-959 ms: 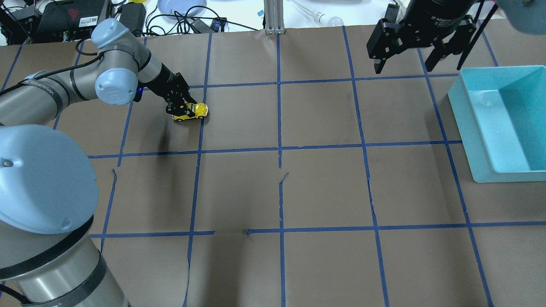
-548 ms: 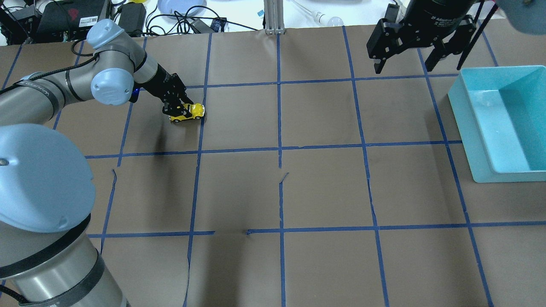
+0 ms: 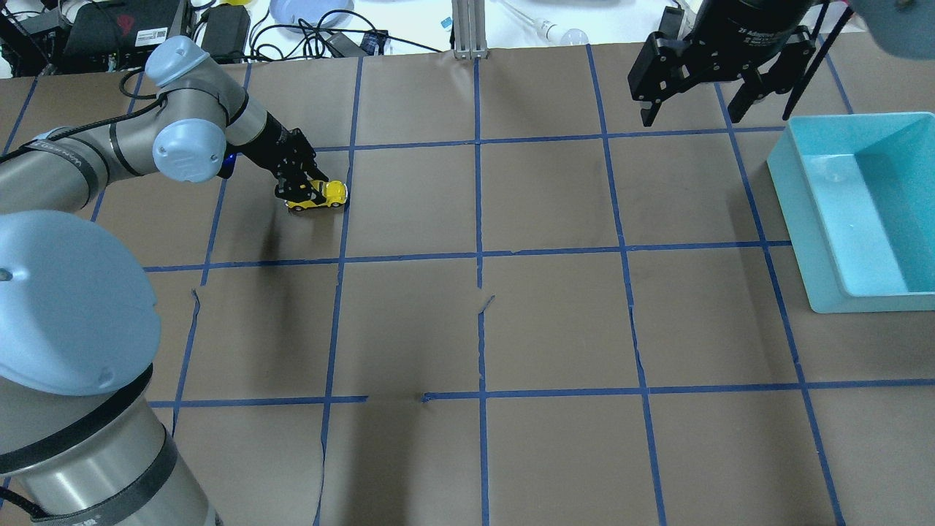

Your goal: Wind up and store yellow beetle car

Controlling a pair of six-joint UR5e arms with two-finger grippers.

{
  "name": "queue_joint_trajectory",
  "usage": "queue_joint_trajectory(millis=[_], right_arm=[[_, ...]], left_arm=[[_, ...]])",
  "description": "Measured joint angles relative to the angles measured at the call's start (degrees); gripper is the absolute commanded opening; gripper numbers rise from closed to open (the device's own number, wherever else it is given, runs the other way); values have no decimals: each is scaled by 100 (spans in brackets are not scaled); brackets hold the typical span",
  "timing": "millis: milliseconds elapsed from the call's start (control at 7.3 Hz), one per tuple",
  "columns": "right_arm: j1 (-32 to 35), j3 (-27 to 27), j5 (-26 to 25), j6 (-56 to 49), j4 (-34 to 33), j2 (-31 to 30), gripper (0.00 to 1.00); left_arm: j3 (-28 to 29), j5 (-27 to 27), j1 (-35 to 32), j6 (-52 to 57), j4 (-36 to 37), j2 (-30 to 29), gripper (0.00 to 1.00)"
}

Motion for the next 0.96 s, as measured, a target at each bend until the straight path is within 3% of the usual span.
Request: queue_joint_trajectory(millis=[959], right_arm=[[6, 0, 8, 6, -9, 0, 100]], left_arm=[[-58, 50, 292, 336, -31, 2, 0]])
